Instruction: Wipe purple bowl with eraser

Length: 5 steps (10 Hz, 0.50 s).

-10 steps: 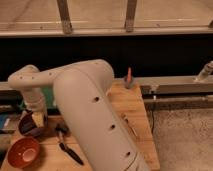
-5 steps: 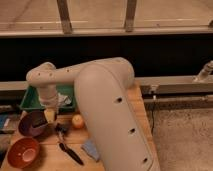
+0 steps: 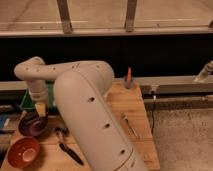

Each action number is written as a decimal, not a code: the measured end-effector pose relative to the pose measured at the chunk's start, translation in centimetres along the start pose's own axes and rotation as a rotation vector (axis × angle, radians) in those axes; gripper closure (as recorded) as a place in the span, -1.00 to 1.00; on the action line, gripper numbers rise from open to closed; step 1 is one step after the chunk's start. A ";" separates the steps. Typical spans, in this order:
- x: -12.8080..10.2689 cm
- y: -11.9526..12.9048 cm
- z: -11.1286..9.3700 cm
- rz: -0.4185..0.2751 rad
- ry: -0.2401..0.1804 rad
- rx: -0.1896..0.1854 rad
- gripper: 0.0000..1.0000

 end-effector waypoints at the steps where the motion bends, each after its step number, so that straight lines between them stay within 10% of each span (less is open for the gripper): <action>1: -1.0 0.3 0.1 -0.027 0.003 0.000 1.00; 5: -0.9 4.9 1.0 -0.041 0.000 -0.023 1.00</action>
